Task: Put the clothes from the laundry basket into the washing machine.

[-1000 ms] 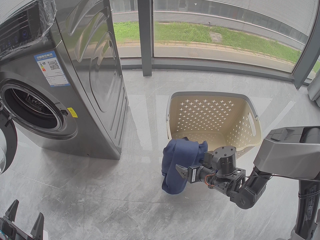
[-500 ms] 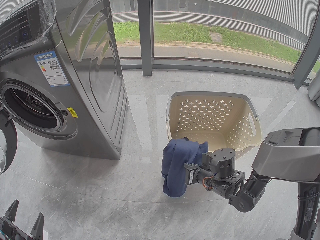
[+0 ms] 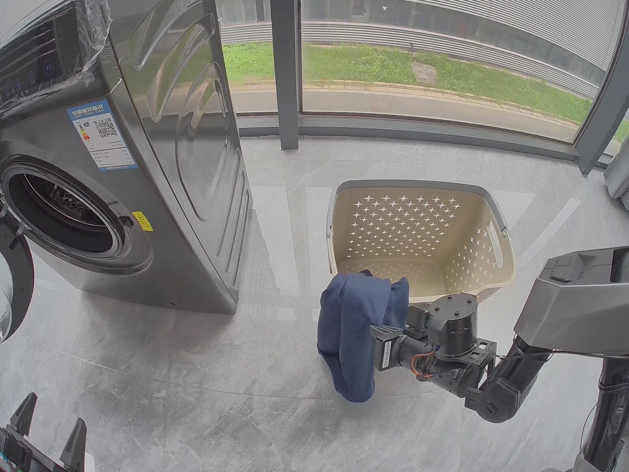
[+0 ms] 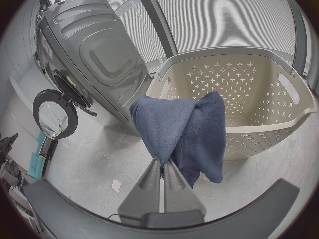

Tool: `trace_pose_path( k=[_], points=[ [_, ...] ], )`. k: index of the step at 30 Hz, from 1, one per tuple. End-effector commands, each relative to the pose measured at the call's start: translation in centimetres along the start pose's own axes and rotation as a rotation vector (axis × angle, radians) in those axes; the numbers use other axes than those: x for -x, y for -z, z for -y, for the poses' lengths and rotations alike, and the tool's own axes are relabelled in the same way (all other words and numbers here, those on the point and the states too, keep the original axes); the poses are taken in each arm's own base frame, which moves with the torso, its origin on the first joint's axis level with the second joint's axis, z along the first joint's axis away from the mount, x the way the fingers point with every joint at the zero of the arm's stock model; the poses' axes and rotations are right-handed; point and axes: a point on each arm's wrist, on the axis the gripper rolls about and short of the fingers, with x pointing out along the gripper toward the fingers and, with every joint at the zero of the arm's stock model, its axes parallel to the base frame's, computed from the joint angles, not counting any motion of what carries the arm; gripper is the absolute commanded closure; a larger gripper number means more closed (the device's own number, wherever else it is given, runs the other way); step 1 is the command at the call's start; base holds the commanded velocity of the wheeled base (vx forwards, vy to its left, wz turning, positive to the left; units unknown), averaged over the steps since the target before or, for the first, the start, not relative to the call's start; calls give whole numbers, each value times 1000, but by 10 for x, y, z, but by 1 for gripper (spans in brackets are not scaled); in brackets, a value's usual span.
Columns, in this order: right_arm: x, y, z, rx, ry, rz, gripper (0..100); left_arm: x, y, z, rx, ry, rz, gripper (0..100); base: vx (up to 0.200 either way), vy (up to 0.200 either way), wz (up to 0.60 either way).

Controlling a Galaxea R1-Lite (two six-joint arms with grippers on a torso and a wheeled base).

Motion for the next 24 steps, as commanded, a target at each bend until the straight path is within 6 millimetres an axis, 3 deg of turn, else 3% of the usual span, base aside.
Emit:
trace_pose_path(
  k=[1,7,17,18,24],
  points=[
    [-6,-2,2,-3,6,16,0,0,5,0,0,1,-2,0,0,0,0],
    [-13,-11,7,18,12,64,0,0,5,0,0,1,-2,0,0,0,0],
    [-33,-2,10,43,6,79,0,0,5,0,0,1,-2,0,0,0,0],
    [-33,-1,9,55,4,82,100,0,5,0,1,1,-2,0,0,0,0],
    [-32,2,7,62,-5,81,100,0,5,0,0,1,-2,0,0,0,0]
  ],
)
